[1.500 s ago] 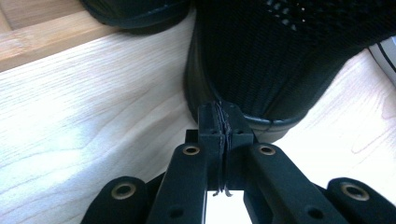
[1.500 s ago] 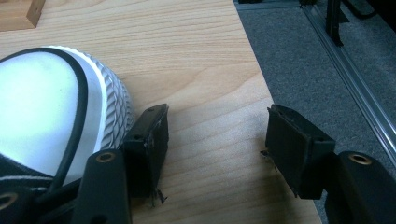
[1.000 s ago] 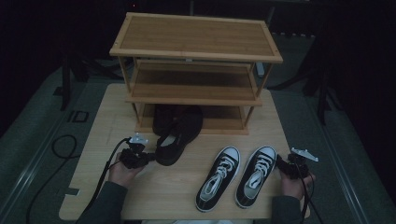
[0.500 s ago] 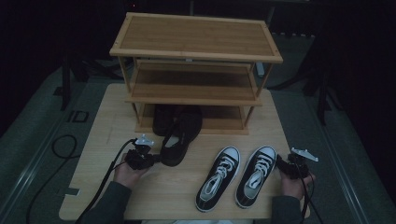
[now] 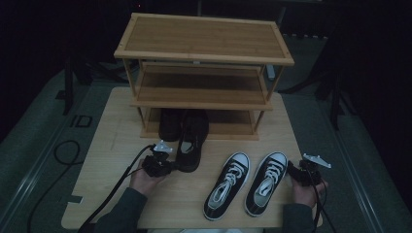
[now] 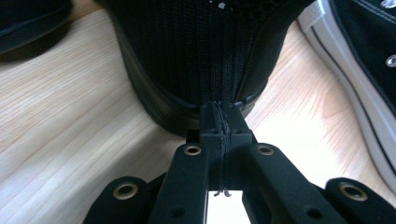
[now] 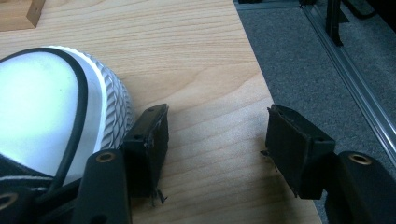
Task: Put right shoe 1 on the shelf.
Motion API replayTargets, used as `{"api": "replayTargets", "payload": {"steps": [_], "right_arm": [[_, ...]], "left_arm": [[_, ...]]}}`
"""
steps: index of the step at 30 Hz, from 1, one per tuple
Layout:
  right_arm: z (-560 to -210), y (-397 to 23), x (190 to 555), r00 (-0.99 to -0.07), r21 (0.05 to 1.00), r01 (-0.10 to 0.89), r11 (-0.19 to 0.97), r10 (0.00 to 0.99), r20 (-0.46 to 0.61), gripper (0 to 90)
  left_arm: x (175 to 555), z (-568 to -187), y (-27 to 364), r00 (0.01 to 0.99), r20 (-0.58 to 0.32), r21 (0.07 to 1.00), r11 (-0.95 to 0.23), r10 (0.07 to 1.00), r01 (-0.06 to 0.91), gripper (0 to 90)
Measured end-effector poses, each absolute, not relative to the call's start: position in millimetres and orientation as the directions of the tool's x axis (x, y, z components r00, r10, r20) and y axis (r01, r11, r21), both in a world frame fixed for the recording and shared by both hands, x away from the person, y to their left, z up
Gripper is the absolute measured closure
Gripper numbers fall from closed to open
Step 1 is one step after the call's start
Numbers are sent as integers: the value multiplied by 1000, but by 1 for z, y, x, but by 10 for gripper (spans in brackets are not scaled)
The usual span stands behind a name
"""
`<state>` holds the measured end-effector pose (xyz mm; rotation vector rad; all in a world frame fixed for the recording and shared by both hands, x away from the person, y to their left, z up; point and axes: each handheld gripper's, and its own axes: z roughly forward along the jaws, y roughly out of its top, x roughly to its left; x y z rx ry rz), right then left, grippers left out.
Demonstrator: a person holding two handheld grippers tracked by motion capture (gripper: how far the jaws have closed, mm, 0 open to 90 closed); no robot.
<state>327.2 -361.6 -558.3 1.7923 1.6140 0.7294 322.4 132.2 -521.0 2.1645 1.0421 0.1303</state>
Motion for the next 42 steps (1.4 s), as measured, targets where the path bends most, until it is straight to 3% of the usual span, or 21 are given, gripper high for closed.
{"api": "replayTargets", "payload": {"steps": [13, 22, 42], "right_arm": [[-558, -362, 327, 105, 750, 657, -70, 994, 1, 389], [-558, -362, 327, 104, 750, 657, -69, 995, 0, 389], [-558, -362, 327, 105, 750, 657, -71, 994, 2, 389]], "left_arm": [[324, -516, 112, 692, -213, 658, -423, 689, 623, 890], [314, -532, 93, 737, -193, 607, -511, 648, 608, 889], [329, -537, 81, 713, -146, 597, -514, 685, 616, 896]]}}
